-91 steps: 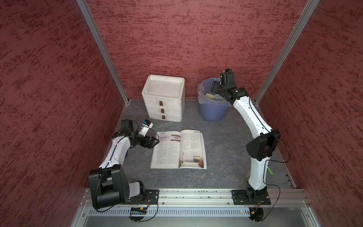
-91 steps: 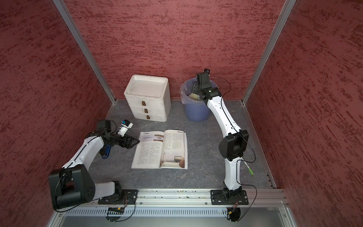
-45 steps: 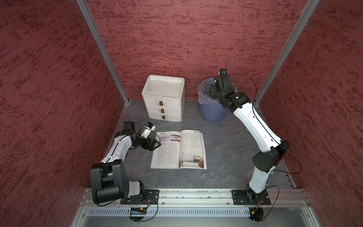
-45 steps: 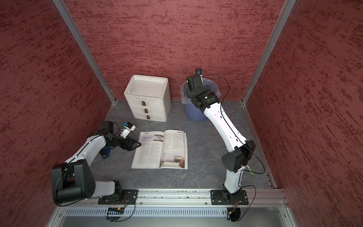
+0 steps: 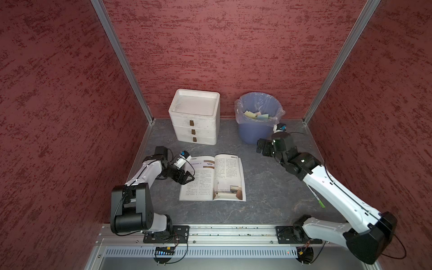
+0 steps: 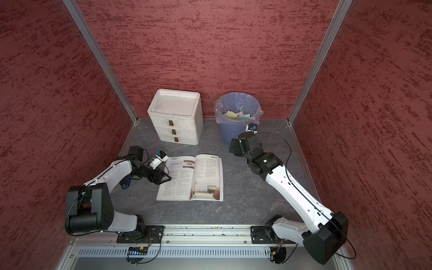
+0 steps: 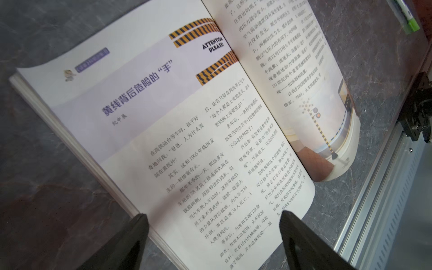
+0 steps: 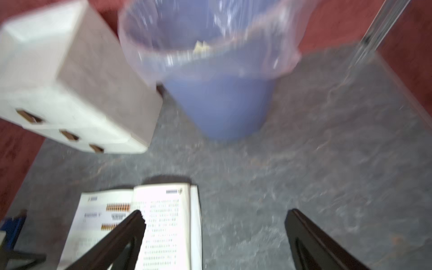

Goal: Peel off the used sticky note
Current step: Place the note in the trash bin, then close the book at the center of the board.

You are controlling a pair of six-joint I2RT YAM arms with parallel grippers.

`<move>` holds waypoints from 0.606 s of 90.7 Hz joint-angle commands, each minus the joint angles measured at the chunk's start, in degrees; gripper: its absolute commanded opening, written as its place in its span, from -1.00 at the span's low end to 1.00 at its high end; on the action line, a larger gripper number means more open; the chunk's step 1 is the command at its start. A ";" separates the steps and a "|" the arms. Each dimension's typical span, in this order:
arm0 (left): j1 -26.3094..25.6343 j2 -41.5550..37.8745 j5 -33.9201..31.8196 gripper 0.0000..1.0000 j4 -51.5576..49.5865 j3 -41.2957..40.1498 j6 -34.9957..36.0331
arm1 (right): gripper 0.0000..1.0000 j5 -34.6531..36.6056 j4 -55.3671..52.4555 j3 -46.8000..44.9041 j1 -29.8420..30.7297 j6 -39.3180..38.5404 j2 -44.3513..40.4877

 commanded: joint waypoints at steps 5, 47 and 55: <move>-2.54 0.98 -3.51 0.66 0.34 -0.71 0.12 | 0.97 -8.08 10.14 -14.44 3.40 12.30 -3.54; -7.64 7.01 -9.98 -0.14 0.76 -0.13 -0.45 | 0.97 -17.91 33.69 -28.81 6.83 22.63 10.76; -7.70 7.98 -10.76 -0.18 0.99 -0.11 -0.15 | 0.97 -19.49 37.66 -29.43 7.35 24.18 14.04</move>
